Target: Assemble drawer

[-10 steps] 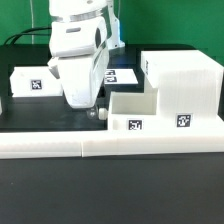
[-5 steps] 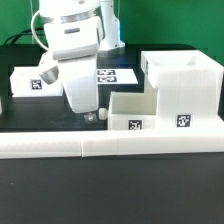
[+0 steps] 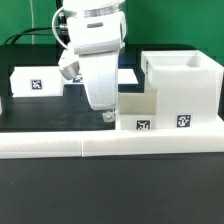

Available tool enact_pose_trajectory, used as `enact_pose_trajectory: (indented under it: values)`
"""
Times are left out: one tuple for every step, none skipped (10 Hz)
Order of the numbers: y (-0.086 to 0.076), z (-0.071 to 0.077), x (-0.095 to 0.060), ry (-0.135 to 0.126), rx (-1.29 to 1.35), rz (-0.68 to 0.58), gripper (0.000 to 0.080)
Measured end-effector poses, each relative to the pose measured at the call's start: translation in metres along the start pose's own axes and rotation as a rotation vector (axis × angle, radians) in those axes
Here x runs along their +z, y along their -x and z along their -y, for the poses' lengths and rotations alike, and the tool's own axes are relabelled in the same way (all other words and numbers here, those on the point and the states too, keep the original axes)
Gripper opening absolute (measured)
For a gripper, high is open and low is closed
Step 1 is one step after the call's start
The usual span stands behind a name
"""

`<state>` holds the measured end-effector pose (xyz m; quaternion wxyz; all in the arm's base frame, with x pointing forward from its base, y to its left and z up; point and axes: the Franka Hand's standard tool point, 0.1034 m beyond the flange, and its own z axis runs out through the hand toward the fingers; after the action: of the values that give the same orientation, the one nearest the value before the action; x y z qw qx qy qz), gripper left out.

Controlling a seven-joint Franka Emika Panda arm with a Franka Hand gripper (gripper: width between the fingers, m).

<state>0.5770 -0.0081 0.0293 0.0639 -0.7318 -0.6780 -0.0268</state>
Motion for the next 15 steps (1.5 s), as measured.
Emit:
enact_pose_trajectory:
  values:
    - [0.0, 0.0, 0.0, 0.0, 0.0, 0.0, 0.0649]
    - [0.001, 0.0, 0.0, 0.0, -0.001, 0.0, 0.0649]
    - [0.005, 0.001, 0.0, -0.001, -0.016, -0.001, 0.0649]
    - [0.01, 0.002, 0.0, -0.002, -0.029, -0.001, 0.0649]
    - [0.018, 0.004, -0.002, -0.001, -0.046, 0.0, 0.0649]
    - [0.024, 0.008, -0.002, -0.004, -0.038, 0.0, 0.0649]
    - [0.025, 0.016, -0.001, -0.01, -0.035, 0.002, 0.0649]
    - [0.023, 0.023, 0.002, -0.01, -0.037, 0.003, 0.0649]
    - [0.019, 0.029, 0.007, -0.015, -0.043, -0.001, 0.0649]
    - [0.018, 0.03, 0.011, -0.021, -0.033, -0.002, 0.0649]
    - [0.016, 0.03, 0.014, -0.022, -0.012, 0.001, 0.0649]
    - [0.015, 0.03, 0.017, -0.021, 0.014, 0.006, 0.0649]
    - [0.014, 0.03, 0.018, -0.022, 0.05, 0.007, 0.0649]
    - [0.012, 0.029, 0.018, -0.021, 0.077, 0.008, 0.0649]
    - [0.012, 0.028, 0.018, -0.015, 0.116, 0.008, 0.0649]
